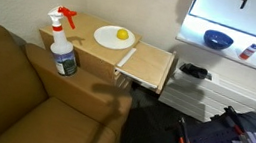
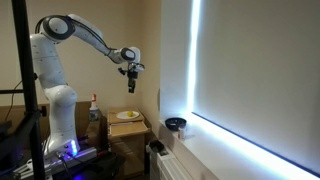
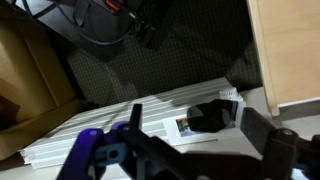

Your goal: Move the white object from the blue bowl to the open drawer

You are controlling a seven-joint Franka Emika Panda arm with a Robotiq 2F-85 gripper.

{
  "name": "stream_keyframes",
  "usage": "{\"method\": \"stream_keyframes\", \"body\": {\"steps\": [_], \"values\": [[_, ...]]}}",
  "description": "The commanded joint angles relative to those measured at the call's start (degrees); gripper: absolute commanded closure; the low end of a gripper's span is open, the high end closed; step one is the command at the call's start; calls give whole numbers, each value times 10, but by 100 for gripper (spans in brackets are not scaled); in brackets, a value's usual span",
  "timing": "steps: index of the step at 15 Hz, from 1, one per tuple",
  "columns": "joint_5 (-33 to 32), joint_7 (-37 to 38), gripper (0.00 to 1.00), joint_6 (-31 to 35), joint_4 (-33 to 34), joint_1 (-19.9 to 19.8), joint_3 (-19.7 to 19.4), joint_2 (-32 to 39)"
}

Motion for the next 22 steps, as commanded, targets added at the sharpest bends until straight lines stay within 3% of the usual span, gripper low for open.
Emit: {"method": "stream_keyframes", "body": {"steps": [1,2,3,6,8,13,15,16,17,22], "values": [[16,64,0,26,65,-15,-34,85],[27,84,0,7,80,-14,-43,93],[7,55,0,24,41,-3,-43,63],[16,77,0,22,68,-3,-54,88],[10,160,0,69,80,-3,-50,125],[102,244,0,131,175,-12,-82,234],[148,260,0,116,218,-18,-98,269],[183,250,0,77,240,-25,-104,278],[142,249,0,119,190,-6,-104,249],[147,248,0,115,202,-3,-109,259]]}}
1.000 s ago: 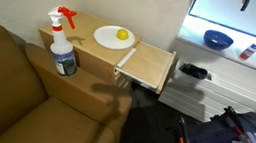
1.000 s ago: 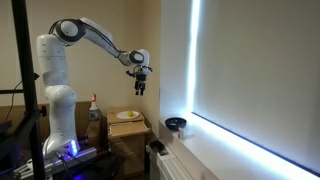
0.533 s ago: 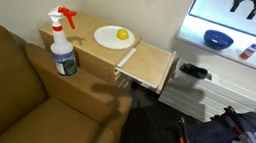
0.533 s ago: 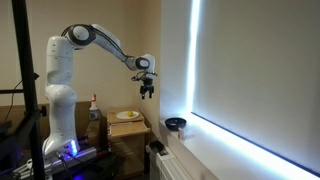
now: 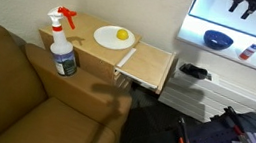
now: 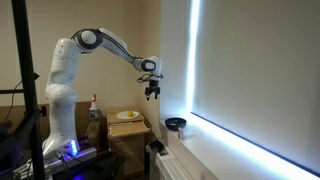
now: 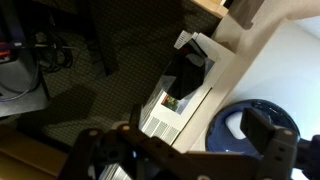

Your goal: Move the white object from the blue bowl to the open drawer

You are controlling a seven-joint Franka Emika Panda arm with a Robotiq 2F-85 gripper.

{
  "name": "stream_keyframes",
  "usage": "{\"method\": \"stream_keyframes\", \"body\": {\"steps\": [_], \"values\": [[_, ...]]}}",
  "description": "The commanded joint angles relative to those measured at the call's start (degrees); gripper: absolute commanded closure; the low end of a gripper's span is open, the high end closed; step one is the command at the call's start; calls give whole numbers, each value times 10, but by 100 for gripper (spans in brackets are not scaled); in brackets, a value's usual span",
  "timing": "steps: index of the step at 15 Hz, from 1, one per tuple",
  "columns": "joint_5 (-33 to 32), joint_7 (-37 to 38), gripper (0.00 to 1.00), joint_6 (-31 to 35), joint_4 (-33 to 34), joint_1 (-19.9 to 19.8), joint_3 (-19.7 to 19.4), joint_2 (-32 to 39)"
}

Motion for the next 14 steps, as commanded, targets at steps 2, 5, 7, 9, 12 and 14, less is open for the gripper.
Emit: {"method": "stream_keyframes", "body": {"steps": [2,5,7,9,12,14], "values": [[-14,-22,0,35,0,6,-4,10],[-83,-49,0,122,31,3,-17,59],[-130,-46,0,181,61,0,-34,97],[-125,0,0,251,92,3,-48,133],[-117,-24,0,225,60,7,-50,110],[-117,-24,0,224,59,9,-49,107]]}}
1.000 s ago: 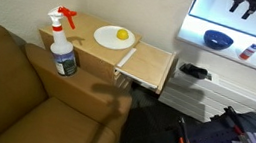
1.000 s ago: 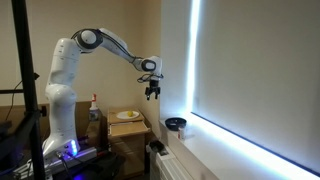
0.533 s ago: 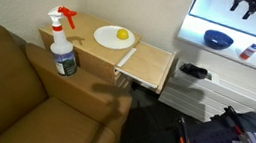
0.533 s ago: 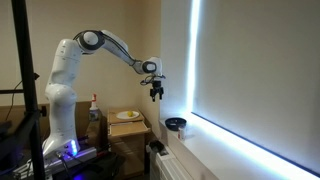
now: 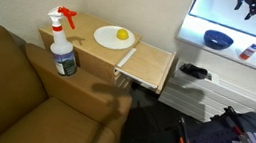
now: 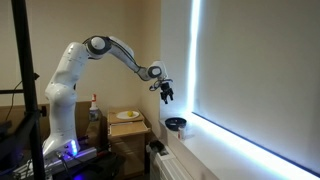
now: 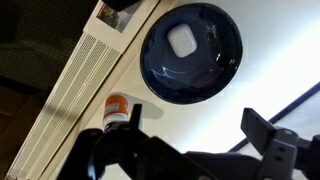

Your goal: Move the white object from the blue bowl to the open drawer

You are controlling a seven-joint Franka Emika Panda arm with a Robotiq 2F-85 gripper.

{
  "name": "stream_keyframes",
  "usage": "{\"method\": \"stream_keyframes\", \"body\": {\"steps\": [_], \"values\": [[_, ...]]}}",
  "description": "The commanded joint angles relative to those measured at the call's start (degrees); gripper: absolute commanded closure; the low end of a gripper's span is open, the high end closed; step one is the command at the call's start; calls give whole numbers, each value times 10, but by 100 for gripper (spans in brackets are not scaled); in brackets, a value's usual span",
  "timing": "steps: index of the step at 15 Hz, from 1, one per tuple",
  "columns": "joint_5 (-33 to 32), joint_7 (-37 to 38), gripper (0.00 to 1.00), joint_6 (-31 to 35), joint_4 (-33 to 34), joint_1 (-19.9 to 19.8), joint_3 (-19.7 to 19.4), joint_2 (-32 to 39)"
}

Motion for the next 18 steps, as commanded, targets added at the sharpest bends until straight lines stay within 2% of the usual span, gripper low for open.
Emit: {"method": "stream_keyframes", "body": {"steps": [1,5,6,7,8,9,13,18], "values": [[32,-77,0,12,-1,-15,16,2],[97,-263,0,32,36,-75,69,51],[106,-307,0,29,48,-82,73,65],[120,-350,0,16,61,-73,60,80],[111,-360,0,-2,78,-66,50,98],[116,-324,0,18,36,-47,32,63],[104,-330,0,22,43,-35,20,81],[101,-429,0,67,47,-33,32,116]]}}
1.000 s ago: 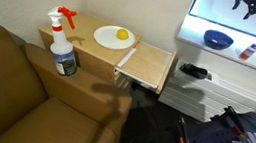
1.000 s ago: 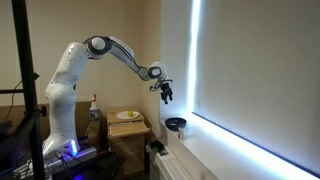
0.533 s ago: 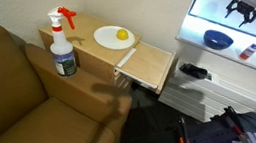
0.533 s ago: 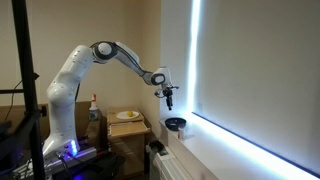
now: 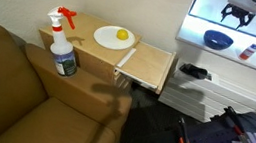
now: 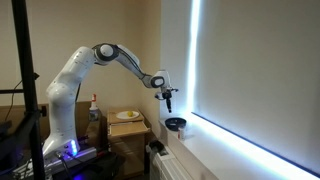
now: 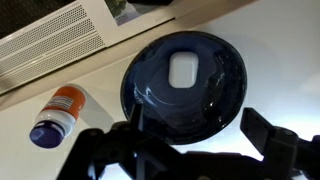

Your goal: Move the white object from the blue bowl to the open drawer

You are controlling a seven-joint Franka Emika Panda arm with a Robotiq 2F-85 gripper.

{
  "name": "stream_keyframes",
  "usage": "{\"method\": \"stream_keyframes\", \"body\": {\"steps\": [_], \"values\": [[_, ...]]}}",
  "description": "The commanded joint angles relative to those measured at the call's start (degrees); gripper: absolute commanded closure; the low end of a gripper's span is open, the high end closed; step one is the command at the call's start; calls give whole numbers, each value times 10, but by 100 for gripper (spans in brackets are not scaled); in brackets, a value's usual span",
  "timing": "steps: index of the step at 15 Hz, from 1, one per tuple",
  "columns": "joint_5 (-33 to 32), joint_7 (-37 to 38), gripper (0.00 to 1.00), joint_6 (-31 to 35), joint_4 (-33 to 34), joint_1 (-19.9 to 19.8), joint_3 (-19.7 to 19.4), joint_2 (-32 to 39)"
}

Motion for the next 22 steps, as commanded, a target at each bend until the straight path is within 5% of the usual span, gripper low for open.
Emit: {"method": "stream_keyframes", "body": {"steps": [1,22], "values": [[1,-64,0,42,9,8,-2,28],[7,-25,0,75,40,39,-35,110]]}}
